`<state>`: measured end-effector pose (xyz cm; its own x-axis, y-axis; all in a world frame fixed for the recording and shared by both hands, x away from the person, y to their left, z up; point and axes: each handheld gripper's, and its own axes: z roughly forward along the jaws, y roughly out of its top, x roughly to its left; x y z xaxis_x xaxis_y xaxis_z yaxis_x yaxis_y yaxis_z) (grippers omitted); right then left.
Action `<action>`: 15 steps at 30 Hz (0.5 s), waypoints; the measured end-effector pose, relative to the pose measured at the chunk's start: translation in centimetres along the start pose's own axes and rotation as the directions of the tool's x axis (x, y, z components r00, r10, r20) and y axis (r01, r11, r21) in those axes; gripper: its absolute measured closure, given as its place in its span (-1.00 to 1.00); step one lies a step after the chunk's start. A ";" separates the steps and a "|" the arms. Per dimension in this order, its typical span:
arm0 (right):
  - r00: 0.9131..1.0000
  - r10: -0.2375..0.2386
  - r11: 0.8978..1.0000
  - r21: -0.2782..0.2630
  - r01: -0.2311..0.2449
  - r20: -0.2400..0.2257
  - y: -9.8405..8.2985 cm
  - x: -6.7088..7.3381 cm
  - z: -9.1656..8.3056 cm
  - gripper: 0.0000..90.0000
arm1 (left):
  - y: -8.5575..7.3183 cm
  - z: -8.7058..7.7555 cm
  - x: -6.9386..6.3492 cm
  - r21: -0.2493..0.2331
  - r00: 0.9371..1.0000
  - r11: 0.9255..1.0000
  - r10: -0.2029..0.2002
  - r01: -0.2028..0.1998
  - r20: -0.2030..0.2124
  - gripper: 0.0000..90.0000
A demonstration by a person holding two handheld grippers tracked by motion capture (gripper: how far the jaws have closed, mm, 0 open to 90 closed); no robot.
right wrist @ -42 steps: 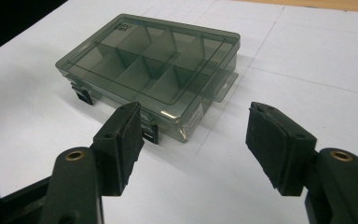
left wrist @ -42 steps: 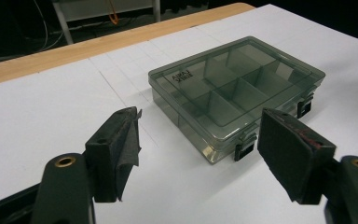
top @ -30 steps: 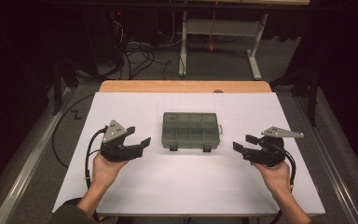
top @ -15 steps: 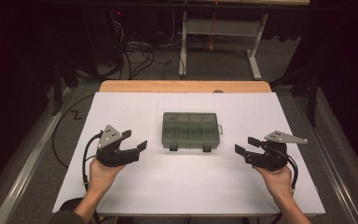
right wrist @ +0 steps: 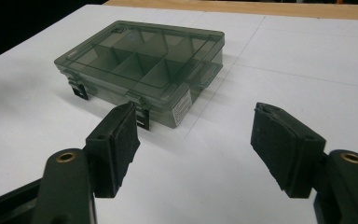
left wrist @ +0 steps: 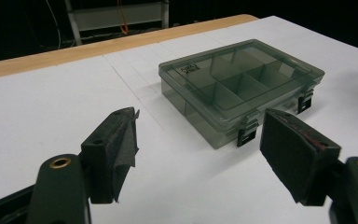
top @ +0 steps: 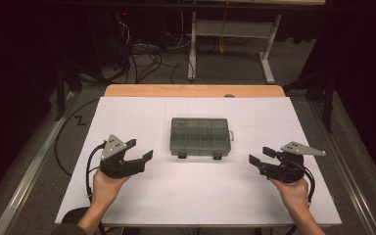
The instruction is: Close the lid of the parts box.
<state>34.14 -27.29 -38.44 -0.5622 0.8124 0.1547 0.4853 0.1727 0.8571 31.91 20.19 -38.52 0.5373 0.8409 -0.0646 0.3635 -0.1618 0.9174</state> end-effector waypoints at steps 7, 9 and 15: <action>1.000 -0.003 1.000 -0.021 0.003 0.006 -0.5 0.0 -0.2 -0.28 | -0.4 -0.2 -0.1 -0.024 1.000 1.000 -0.004 0.003 -0.006 -0.39; 1.000 -0.008 1.000 -0.024 0.008 0.008 -0.6 0.1 -0.2 -0.28 | -0.6 -0.3 -0.2 -0.029 1.000 1.000 -0.002 0.002 -0.006 -0.39; 1.000 -0.017 1.000 -0.020 0.018 0.017 -1.3 0.2 -0.1 -0.29 | -1.0 -0.3 0.0 -0.030 1.000 0.999 -0.020 0.020 0.001 -0.40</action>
<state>33.35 -27.41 -39.50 -0.5592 0.8185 0.1317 0.4617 0.1756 0.8695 31.35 20.48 -39.30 0.5309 0.8434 -0.0831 0.3513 -0.1298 0.9272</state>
